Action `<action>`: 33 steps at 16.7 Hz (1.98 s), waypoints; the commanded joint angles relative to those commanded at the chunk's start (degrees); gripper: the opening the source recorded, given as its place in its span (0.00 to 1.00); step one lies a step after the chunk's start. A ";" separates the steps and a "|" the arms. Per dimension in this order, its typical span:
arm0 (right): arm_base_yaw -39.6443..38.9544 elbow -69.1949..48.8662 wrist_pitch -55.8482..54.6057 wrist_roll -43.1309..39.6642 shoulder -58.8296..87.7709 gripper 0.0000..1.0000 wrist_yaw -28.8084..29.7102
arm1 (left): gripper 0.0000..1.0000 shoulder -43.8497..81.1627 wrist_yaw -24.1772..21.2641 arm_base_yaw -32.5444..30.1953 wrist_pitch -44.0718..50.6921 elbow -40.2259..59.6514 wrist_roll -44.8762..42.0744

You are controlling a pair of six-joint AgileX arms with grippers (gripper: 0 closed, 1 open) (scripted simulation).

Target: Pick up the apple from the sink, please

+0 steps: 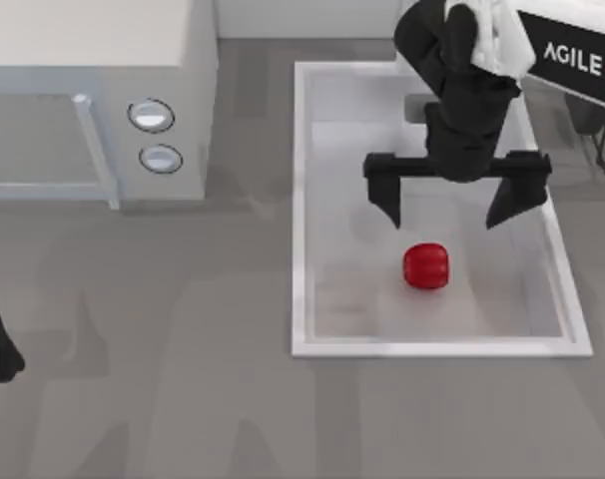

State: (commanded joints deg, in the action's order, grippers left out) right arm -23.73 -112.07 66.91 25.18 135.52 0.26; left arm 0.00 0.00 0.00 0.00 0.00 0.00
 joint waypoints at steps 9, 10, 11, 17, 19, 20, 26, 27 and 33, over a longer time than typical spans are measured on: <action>-0.35 10.55 -22.66 0.24 11.50 1.00 0.15 | 1.00 0.00 0.00 0.00 0.00 0.00 0.00; -0.37 10.88 -23.18 0.25 11.94 1.00 0.16 | 1.00 0.00 0.00 0.00 0.00 0.00 0.00; -0.37 10.90 -23.23 0.26 11.97 1.00 0.16 | 1.00 0.00 0.00 0.00 0.00 0.00 0.00; -0.37 10.90 -23.23 0.26 11.97 0.77 0.16 | 1.00 0.00 0.00 0.00 0.00 0.00 0.00; -0.37 10.90 -23.23 0.26 11.97 0.62 0.16 | 1.00 0.00 0.00 0.00 0.00 0.00 0.00; -0.37 10.90 -23.23 0.26 11.97 0.55 0.16 | 1.00 0.00 0.00 0.00 0.00 0.00 0.00; -0.37 10.90 -23.23 0.26 11.97 0.10 0.16 | 1.00 0.00 0.00 0.00 0.00 0.00 0.00; -0.37 10.90 -23.23 0.26 11.97 0.02 0.16 | 1.00 0.00 0.00 0.00 0.00 0.00 0.00; -0.37 10.90 -23.23 0.26 11.97 0.00 0.16 | 1.00 0.00 0.00 0.00 0.00 0.00 0.00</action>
State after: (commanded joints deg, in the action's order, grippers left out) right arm -24.10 -101.17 43.68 25.44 147.48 0.42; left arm 0.00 0.00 0.00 0.00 0.00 0.00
